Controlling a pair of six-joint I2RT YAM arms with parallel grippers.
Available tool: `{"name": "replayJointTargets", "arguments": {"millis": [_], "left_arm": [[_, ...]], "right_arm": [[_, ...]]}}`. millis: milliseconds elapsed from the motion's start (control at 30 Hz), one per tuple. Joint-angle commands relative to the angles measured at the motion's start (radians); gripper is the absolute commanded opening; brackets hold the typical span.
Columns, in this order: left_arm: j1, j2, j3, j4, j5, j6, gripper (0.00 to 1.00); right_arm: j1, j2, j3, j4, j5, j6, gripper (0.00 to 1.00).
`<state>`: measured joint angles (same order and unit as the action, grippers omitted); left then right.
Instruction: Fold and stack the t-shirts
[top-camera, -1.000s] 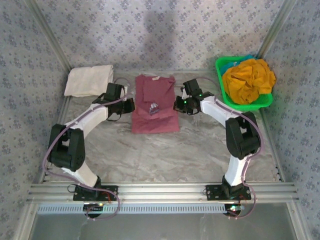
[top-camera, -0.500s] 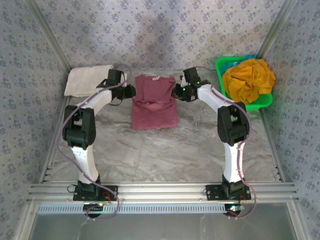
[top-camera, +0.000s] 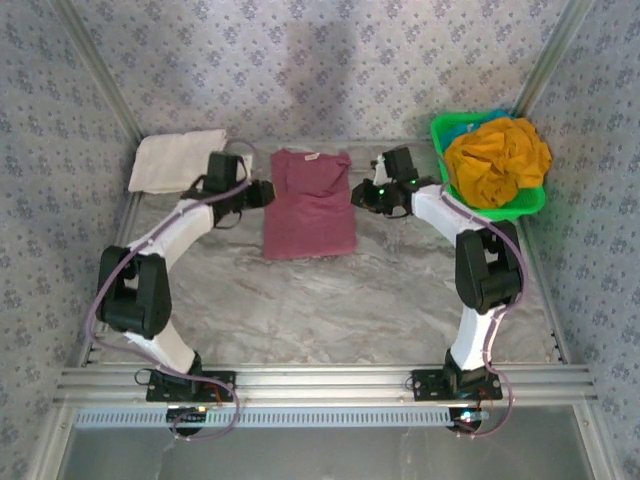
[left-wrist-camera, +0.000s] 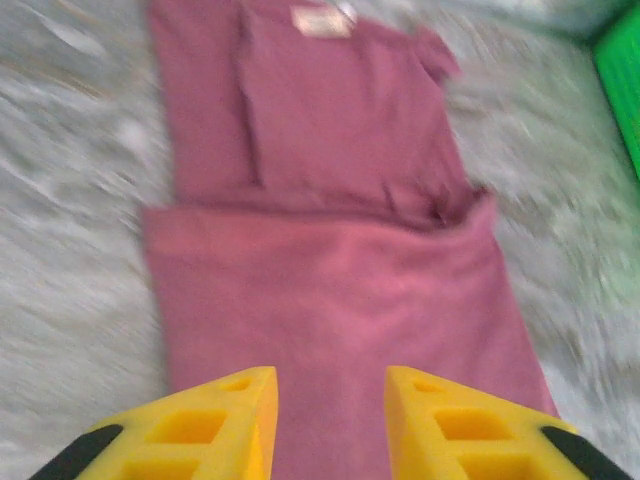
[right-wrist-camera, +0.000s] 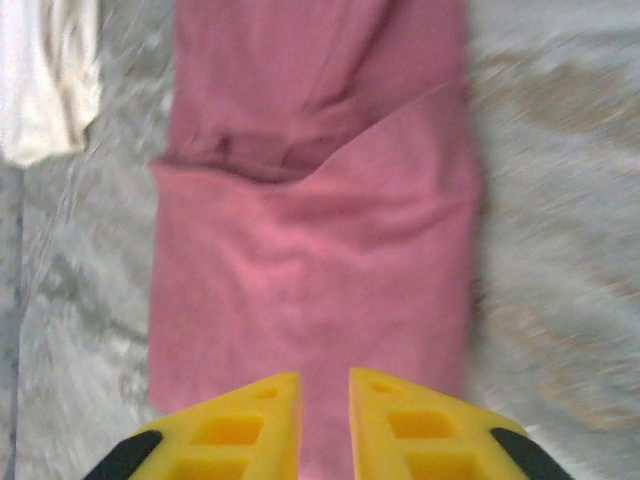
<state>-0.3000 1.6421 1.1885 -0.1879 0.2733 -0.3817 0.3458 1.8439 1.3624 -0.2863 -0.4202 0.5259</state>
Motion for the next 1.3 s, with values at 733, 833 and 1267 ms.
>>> {"name": "replayJointTargets", "arguments": {"millis": [733,833,1267], "left_arm": [[0.019,0.639,0.607,-0.068,-0.026,0.058,0.33],[0.036,0.533,0.542,-0.043,-0.035,0.049,0.34],[0.038,-0.239,-0.395,0.21,-0.006,-0.124,0.5]], "right_arm": [[-0.055,0.612,0.624,-0.019,0.03,0.076,0.15],[-0.064,0.548,0.6,-0.026,-0.002,0.055,0.15],[0.015,-0.126,-0.326,0.124,0.051,-0.001,0.37]]}}
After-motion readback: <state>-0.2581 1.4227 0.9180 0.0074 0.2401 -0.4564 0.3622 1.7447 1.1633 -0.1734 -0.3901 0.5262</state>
